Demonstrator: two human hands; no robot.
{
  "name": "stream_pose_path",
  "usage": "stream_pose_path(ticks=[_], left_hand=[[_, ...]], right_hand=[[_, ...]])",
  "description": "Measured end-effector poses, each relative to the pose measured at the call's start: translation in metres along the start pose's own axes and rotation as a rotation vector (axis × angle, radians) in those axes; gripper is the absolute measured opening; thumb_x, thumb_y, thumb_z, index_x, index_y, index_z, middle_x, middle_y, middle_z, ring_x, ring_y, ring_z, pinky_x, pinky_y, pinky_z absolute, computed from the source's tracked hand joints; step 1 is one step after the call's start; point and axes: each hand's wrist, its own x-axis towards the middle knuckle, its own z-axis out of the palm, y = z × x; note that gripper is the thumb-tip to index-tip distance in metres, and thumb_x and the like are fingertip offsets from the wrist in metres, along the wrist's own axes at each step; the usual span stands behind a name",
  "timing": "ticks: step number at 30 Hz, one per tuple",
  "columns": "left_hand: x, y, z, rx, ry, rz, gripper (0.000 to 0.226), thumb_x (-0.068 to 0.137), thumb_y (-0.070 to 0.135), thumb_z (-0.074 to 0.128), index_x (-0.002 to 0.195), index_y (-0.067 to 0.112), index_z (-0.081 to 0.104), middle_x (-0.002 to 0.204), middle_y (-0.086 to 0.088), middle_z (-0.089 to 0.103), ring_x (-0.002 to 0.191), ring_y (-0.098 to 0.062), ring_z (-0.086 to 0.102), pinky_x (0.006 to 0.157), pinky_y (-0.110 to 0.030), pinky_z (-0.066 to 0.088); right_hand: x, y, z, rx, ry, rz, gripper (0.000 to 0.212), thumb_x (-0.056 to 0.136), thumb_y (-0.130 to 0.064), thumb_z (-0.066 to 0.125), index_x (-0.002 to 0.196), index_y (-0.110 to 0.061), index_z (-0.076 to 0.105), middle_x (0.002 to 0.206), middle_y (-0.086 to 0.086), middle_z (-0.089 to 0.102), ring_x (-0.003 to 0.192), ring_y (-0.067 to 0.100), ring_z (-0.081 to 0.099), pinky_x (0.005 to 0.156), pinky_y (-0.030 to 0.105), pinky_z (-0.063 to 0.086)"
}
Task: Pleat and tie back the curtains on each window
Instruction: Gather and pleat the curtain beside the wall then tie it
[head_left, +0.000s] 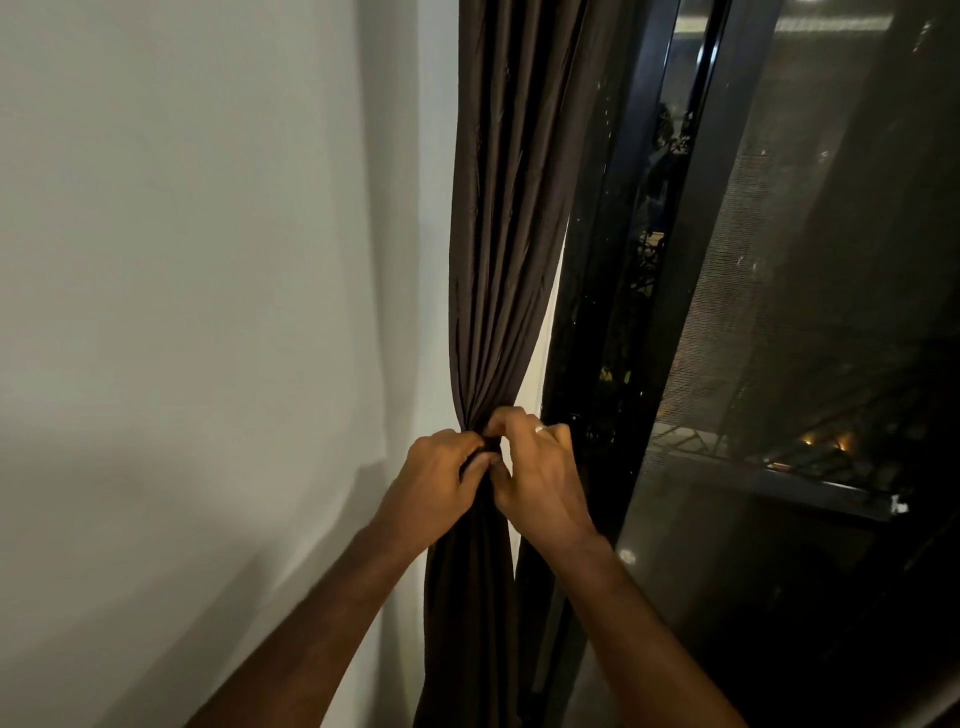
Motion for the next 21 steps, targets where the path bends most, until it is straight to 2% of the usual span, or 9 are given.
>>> stream_pose_path(ticks=[3,6,9,12,15,17,21], left_hand=[[0.008,-0.013,-0.007,0.144,-0.052,0.065,0.019,0.095,0.022,0.062,0.093,0.007,0.073,0.076,-0.011,0.068,0.063,-0.015,0.055,0.063,-0.024,0.041],[0.013,-0.016,-0.009,0.198,-0.112,0.105,0.026,0.096,0.027,0.057,0.085,0.007,0.069,0.07,-0.01,0.063,0.059,-0.018,0.055,0.057,-0.032,0.048],[0.014,-0.013,-0.008,0.116,-0.075,0.095,0.042,0.096,0.04,0.045,0.079,0.01,0.068,0.064,-0.005,0.059,0.057,-0.016,0.052,0.054,-0.032,0.047],[0.007,-0.004,-0.005,-0.047,0.019,0.072,0.038,0.098,0.037,0.05,0.083,0.011,0.074,0.062,0.0,0.06,0.058,-0.011,0.048,0.055,-0.032,0.043],[0.001,0.006,0.004,-0.108,0.107,0.028,0.033,0.098,0.032,0.054,0.087,0.01,0.076,0.061,0.001,0.061,0.056,-0.014,0.051,0.053,-0.037,0.045],[-0.002,0.009,0.011,-0.103,0.154,0.0,0.031,0.097,0.03,0.055,0.086,0.01,0.075,0.061,0.0,0.061,0.055,-0.016,0.051,0.051,-0.041,0.046],[-0.004,0.012,0.016,-0.076,0.183,-0.024,0.032,0.097,0.031,0.055,0.083,0.01,0.075,0.061,0.0,0.061,0.054,-0.015,0.05,0.05,-0.041,0.046]], right_hand=[[0.01,0.0,-0.004,-0.167,-0.04,-0.06,0.044,0.085,-0.009,0.068,0.115,-0.024,0.038,0.089,-0.006,0.073,0.081,0.018,0.069,0.077,0.037,0.035],[0.018,-0.007,-0.011,-0.271,-0.167,-0.06,0.042,0.084,-0.011,0.063,0.115,-0.022,0.036,0.076,-0.005,0.068,0.066,0.021,0.065,0.076,0.038,0.041],[0.03,-0.007,-0.024,-0.057,-0.406,0.053,0.044,0.083,-0.004,0.058,0.117,-0.022,0.037,0.081,-0.003,0.062,0.071,0.021,0.061,0.064,0.034,0.043],[0.045,0.0,-0.039,0.247,-0.574,0.165,0.048,0.079,0.009,0.053,0.112,-0.022,0.037,0.071,-0.004,0.052,0.064,0.012,0.052,0.055,0.029,0.042],[0.045,0.003,-0.042,0.268,-0.591,0.174,0.048,0.08,0.012,0.052,0.111,-0.021,0.037,0.069,-0.004,0.05,0.063,0.01,0.049,0.055,0.027,0.04],[0.04,0.004,-0.038,0.124,-0.543,0.138,0.046,0.084,0.003,0.055,0.113,-0.025,0.035,0.074,-0.006,0.054,0.068,0.011,0.054,0.058,0.032,0.043],[0.029,0.006,-0.036,-0.048,-0.42,0.012,0.039,0.091,-0.007,0.057,0.116,-0.027,0.035,0.082,-0.008,0.061,0.069,0.013,0.057,0.053,0.025,0.033]])
